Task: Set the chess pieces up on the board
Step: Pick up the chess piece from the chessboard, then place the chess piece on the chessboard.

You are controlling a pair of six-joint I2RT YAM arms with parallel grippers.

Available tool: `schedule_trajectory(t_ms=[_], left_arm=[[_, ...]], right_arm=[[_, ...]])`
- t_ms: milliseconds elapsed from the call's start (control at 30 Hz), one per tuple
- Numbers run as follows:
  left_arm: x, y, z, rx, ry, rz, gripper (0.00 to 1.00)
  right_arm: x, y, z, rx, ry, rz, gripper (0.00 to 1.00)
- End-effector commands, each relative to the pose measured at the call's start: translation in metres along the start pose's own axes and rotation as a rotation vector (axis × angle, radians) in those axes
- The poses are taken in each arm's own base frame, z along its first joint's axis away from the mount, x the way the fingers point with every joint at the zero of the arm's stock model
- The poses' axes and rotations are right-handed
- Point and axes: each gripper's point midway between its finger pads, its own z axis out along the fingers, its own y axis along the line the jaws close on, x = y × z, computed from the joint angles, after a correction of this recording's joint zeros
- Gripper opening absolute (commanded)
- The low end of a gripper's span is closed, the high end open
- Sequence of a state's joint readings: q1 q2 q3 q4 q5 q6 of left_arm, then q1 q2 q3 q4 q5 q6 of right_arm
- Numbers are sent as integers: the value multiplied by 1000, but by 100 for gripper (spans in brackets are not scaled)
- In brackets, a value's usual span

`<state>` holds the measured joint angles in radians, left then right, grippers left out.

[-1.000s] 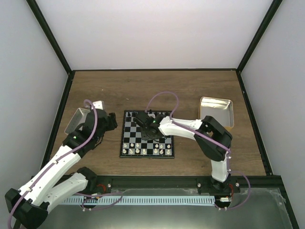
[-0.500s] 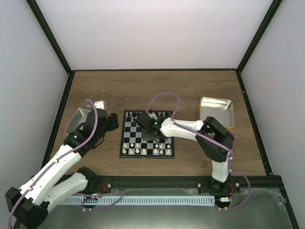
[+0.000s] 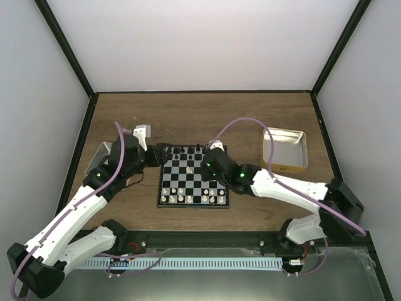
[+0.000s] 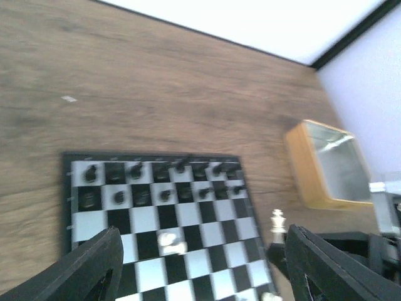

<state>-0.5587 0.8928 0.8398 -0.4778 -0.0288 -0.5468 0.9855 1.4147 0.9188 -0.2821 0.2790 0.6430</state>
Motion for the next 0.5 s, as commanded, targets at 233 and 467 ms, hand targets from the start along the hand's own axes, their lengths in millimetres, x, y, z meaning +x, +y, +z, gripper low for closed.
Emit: schedule_trajectory(t_ms=[233, 467], left_arm=[[-46, -110, -54, 544, -82, 48, 83], [-45, -162, -81, 872, 37, -14, 83]], right_arm=[[-76, 33, -115, -325, -439, -145, 6], [-92, 45, -170, -449, -560, -218, 6]])
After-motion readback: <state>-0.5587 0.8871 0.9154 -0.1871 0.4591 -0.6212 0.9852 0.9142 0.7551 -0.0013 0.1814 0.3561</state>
